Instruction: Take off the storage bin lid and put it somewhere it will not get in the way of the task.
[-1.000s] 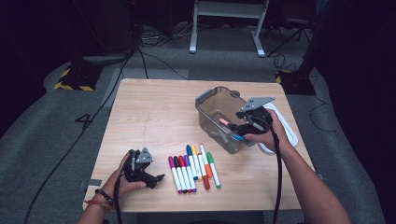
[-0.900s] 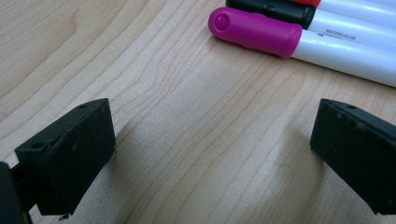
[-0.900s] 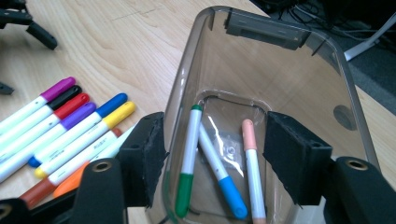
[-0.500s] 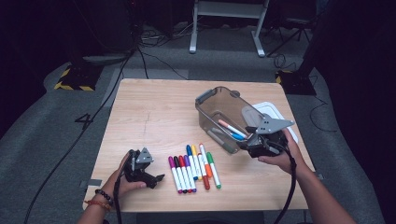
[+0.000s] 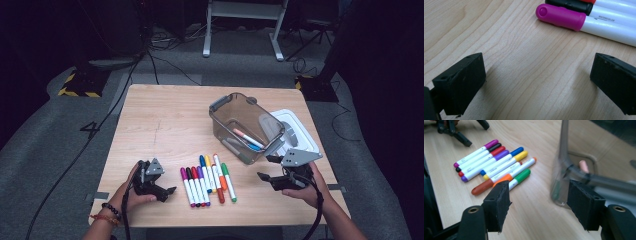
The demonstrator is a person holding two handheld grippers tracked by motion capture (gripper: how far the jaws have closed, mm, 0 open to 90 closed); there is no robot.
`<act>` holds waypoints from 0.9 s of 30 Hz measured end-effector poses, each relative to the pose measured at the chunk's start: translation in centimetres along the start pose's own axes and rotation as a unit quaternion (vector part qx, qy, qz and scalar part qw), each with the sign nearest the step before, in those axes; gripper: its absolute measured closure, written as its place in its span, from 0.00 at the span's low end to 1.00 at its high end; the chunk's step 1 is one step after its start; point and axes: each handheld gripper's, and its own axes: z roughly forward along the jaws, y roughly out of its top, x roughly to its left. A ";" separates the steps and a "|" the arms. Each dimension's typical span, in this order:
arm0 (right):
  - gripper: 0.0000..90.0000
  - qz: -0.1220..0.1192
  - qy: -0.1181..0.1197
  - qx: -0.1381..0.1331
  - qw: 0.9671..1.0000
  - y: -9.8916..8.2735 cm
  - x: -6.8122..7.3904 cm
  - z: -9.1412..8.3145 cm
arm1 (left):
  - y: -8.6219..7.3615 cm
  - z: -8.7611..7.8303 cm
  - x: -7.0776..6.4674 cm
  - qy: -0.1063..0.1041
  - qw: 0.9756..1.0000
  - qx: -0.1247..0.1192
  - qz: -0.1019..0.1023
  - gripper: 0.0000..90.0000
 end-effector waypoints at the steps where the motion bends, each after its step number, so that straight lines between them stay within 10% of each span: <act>1: 0.39 0.000 0.000 0.001 1.000 -0.3 0.2 0.2 | 0.0 0.0 0.0 0.000 1.000 0.000 0.000 0.00; 18: 0.44 -0.016 0.033 0.033 0.999 -1.5 2.5 8.3 | 0.0 0.0 0.0 0.000 1.000 0.000 0.000 0.00; 27: 0.46 -0.014 0.008 0.050 0.999 -0.7 2.6 12.2 | 0.0 0.0 0.0 0.000 1.000 0.000 0.000 0.00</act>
